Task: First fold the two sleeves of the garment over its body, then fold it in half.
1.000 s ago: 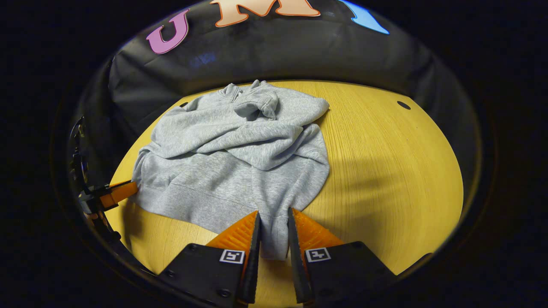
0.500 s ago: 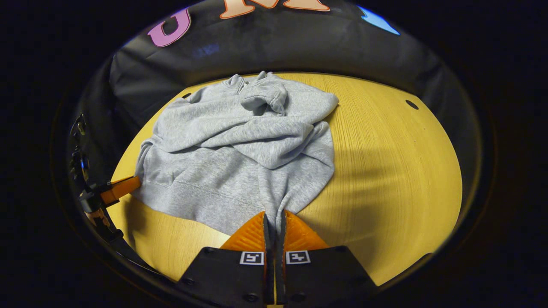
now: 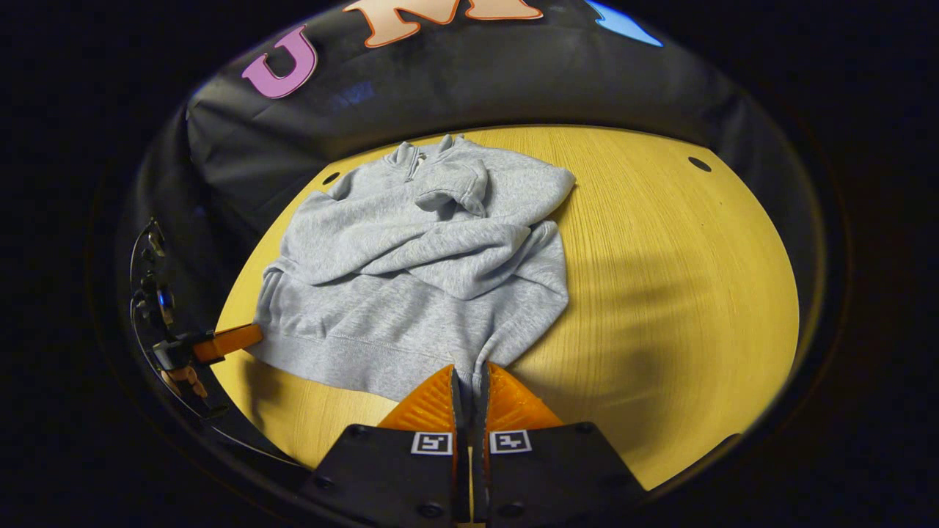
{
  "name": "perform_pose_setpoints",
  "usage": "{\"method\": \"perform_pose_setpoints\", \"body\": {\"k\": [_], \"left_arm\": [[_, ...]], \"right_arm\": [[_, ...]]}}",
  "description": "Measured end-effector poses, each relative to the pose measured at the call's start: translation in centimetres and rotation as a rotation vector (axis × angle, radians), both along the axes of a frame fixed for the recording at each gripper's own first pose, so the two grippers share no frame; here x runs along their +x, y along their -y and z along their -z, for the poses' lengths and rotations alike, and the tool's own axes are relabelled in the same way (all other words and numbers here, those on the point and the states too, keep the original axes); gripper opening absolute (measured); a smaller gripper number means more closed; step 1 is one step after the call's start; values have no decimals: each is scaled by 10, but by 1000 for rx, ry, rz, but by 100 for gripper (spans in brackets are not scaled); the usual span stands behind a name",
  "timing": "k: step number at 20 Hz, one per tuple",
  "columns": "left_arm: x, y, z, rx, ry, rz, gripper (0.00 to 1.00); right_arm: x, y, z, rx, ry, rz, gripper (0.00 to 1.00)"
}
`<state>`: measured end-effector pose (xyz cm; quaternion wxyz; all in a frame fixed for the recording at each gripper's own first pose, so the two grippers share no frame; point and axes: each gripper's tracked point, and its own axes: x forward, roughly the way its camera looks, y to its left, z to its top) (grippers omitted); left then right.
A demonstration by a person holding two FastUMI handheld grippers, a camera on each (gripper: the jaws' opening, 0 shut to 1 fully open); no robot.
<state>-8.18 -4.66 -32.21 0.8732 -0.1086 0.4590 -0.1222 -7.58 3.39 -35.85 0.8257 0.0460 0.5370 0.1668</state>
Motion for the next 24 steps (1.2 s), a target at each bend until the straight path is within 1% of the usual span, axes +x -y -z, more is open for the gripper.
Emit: {"method": "perform_pose_setpoints", "body": {"k": [2,3,5,9,13,19,21,24], "left_arm": [[4,-1,-4,-4,-1,-11,0],[6,-1,-8,-10,0,-22,2],[10,1,-24,-39,17,-43,0],[32,3,-54,-63,60,-48,0],[49,3,-79,-93,92,-59,0],[78,4,-94,-115,105,-54,0],[89,4,-97,-130,104,-59,0],[110,6,-101,-159,90,-64,0]], "right_arm": [[1,-2,-5,22,-7,1,5],[2,-4,-8,42,-13,9,5],[7,-6,-20,94,-16,44,5],[27,-7,-50,198,-13,119,4],[46,-13,-69,267,-20,163,4],[78,-12,-95,373,-40,237,4],[86,-12,-101,411,-61,266,4],[101,-8,-112,484,-125,338,4]]}}
